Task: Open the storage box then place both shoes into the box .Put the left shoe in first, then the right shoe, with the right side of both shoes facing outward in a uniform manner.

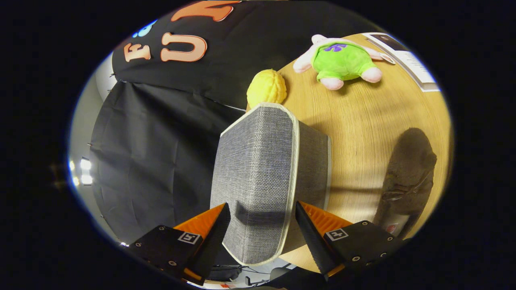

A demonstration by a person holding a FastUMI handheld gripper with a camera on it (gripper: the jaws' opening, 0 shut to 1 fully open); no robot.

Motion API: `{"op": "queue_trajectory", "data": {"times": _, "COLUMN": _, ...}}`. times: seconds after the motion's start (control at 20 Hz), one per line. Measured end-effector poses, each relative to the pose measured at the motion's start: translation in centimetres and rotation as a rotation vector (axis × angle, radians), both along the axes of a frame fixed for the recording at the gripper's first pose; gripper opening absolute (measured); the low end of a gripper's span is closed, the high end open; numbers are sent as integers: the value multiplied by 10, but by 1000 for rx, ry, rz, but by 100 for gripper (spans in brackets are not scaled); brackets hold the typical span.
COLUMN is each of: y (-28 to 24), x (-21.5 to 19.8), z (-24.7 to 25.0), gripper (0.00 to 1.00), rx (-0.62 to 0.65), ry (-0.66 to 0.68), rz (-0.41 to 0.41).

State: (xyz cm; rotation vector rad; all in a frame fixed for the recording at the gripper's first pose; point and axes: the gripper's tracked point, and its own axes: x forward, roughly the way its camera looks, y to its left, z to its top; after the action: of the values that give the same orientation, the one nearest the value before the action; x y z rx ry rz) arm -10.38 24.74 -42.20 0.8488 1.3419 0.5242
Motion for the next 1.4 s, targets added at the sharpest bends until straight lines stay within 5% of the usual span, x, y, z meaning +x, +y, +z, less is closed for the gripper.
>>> {"op": "queue_trajectory", "data": {"times": 0.25, "y": 4, "x": 7, "z": 14, "gripper": 94, "rx": 139, "ry": 29, "rz": -104}}
{"op": "queue_trajectory", "data": {"times": 0.35, "y": -2, "x": 9, "z": 18, "gripper": 84, "rx": 145, "ry": 19, "rz": -110}}
{"op": "queue_trajectory", "data": {"times": 0.8, "y": -9, "x": 20, "z": 38, "gripper": 13, "rx": 139, "ry": -30, "rz": -96}}
{"op": "queue_trajectory", "data": {"times": 1.4, "y": 54, "x": 56, "z": 147, "gripper": 7, "rx": 207, "ry": -228, "rz": -25}}
